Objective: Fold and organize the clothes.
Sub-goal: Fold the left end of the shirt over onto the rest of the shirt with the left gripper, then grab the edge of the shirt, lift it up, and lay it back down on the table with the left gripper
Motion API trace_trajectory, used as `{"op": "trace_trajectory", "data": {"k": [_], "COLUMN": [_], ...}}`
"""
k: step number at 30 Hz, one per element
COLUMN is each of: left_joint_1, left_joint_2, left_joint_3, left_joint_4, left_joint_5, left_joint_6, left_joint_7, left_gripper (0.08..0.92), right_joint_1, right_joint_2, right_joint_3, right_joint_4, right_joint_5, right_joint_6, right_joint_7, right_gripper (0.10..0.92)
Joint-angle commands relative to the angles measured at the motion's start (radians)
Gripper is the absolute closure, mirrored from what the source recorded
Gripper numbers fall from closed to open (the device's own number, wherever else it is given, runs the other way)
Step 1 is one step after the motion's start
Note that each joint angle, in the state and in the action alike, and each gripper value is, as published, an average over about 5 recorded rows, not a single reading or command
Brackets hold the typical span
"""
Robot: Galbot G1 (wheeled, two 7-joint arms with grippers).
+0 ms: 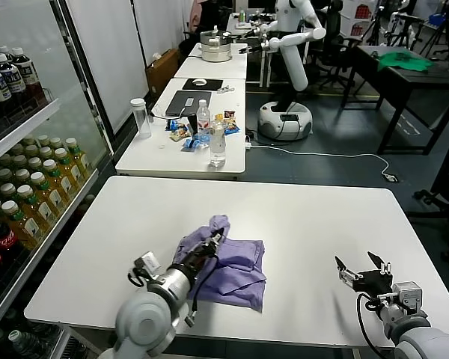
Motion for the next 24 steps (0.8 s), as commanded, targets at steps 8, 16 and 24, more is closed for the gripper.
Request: {"op": "trace_trajectory", "data": {"k": [8, 16, 24], "left_joint_1": [0.028, 0.094, 0.122], "left_joint_2": [-0.019, 0.036, 0.078], "left_joint_3": [0.059, -0.046, -0.046], "left_joint_4": [-0.027, 0.016, 0.178], "left_joint_5": [0.212, 0.491, 0.896], "left_joint_6": [0.014, -0.036, -0.092], "left_joint_7": [0.112, 0.078, 0.032], "left_gripper": [0.598, 0.373, 0.187], "right_joint_1": [0.010, 0.015, 0.018], "right_joint_2": [0.002, 0.012, 0.025], "right_joint_3": [-0.013, -0.022, -0.034], "right_joint_4": [-0.012, -0.014, -0.011], "right_joint_5": [-0.002, -0.010, -0.026], "right_joint_6": [0.005, 0.012, 0.015], "right_joint_7": [0.000, -0.002, -0.003], "right_gripper": [0.203, 0.203, 0.203]}}
